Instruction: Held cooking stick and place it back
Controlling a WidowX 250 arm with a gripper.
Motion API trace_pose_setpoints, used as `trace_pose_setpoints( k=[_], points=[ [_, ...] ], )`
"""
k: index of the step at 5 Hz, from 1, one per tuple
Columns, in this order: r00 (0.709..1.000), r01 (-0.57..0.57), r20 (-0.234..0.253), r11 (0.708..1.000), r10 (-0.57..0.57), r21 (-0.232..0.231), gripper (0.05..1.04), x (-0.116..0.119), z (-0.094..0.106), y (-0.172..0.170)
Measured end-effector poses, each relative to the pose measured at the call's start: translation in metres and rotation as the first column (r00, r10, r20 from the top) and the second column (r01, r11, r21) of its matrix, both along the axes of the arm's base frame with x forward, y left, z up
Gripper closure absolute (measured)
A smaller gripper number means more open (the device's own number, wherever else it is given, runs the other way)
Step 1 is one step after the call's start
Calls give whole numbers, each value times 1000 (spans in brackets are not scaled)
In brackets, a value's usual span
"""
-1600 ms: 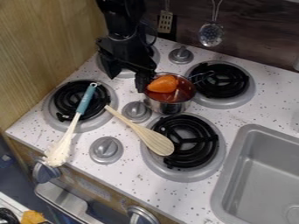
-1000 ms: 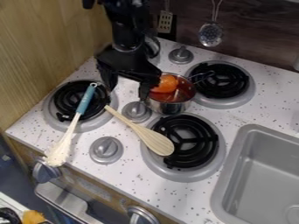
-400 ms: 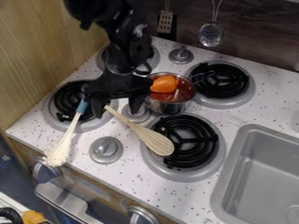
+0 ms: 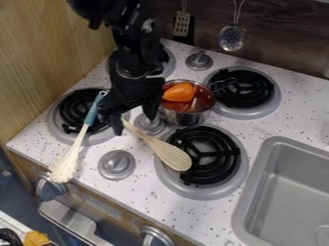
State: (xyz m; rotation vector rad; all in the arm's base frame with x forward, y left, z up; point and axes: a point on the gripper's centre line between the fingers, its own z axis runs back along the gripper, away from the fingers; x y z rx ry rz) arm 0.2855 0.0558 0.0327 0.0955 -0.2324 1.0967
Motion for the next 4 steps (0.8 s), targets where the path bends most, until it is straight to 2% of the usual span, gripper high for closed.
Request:
trace_pose_setpoints(
  k=[2, 3, 4],
  points=[
    [997, -72, -23, 995, 71, -71, 83, 2, -9, 9],
    [996, -94, 6, 993, 95, -74, 83, 5, -9, 10],
    [995, -100, 5, 991, 101, -85, 83, 4, -14, 8]
  ],
)
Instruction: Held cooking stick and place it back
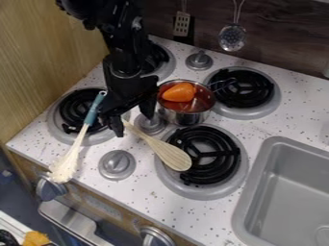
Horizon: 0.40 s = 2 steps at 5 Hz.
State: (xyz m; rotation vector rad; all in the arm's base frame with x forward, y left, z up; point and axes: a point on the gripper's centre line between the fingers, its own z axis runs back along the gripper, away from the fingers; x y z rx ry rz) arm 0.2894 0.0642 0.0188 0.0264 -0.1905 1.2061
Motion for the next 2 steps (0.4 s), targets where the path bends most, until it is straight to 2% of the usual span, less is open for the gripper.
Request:
trace_pose_setpoints(
  k=[1, 2],
  points=[
    [1000, -7, -8, 1000, 7, -30, 83, -2, -12, 1],
    [1000, -9, -16, 999, 9, -30, 83, -6, -15, 2]
  ],
)
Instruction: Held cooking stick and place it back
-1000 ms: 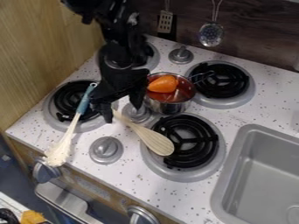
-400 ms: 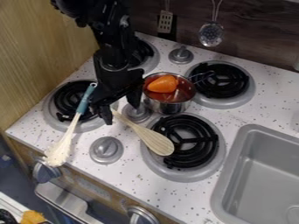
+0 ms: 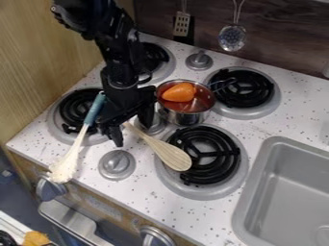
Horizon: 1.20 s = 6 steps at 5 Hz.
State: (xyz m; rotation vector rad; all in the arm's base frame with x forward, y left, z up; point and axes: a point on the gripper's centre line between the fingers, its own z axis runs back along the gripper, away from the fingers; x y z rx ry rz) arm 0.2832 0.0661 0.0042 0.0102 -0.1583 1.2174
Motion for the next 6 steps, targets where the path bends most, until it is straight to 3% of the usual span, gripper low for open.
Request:
trace_pose_setpoints(
  k=[2, 3, 5, 6],
  points=[
    [1000, -11, 0, 1000, 11, -23, 84, -3, -10, 5],
    [1000, -2, 17, 999, 3, -38, 136, 2, -13, 10],
    [999, 22, 37, 999, -21, -34, 721, 14, -13, 6],
    [999, 31, 31, 999, -30, -35, 913, 16, -13, 5]
  ],
)
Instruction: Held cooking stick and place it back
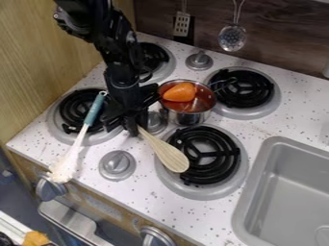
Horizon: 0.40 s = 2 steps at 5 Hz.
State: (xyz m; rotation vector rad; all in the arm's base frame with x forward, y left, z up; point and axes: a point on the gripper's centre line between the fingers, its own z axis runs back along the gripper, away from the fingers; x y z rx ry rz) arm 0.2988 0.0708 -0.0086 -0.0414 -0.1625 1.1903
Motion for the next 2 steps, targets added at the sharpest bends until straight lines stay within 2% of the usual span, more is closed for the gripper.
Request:
trace_pose_setpoints(
  k=[1, 2],
  points=[
    [999, 12, -44, 1000, -11, 13, 968, -3, 2, -4],
    [994, 52, -101, 998, -48, 40, 972, -13, 14, -11]
  ],
)
